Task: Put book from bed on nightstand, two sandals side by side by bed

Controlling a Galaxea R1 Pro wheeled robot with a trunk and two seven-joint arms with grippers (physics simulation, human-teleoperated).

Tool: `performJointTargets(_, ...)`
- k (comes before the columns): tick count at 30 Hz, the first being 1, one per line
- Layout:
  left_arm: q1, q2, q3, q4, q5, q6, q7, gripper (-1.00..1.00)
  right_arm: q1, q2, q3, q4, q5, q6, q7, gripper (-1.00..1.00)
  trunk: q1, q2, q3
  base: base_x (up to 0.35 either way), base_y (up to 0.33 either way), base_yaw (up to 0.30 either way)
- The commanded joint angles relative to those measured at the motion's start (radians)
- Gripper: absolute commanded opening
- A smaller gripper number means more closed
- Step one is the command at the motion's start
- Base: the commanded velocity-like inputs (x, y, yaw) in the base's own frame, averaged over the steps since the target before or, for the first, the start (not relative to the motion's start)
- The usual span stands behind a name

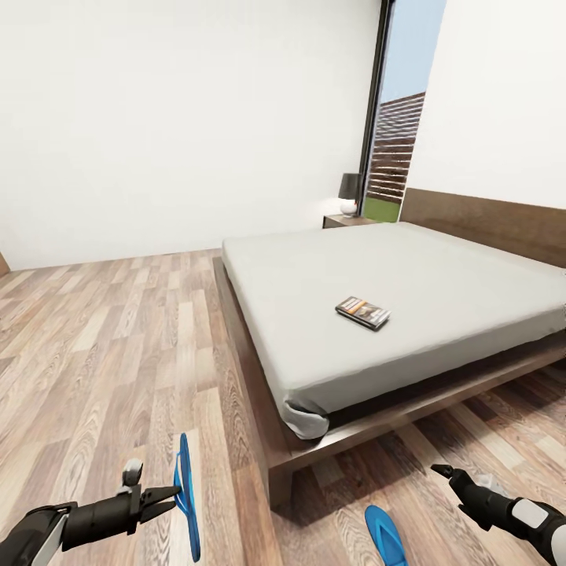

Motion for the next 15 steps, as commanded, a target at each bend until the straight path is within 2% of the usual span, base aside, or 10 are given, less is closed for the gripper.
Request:
performJointTargets(1, 0.000, 0.000, 0.001, 0.000, 0.001, 0.011, -0.003, -1.00, -0.002, 0.000, 0.009, 0.003, -0.009, 0.003, 0.006, 1.00, 0.000, 0.000, -0.001, 0.000, -0.114, 0.000)
performJointTargets(15, 0.000, 0.000, 0.001, 0.000, 0.003, 0.011, -0.005, -1.00, -0.002, 0.000, 0.014, 0.001, -0.010, 0.003, 0.008, 1.00, 0.000, 0.000, -0.001, 0.000, -0.116, 0.000)
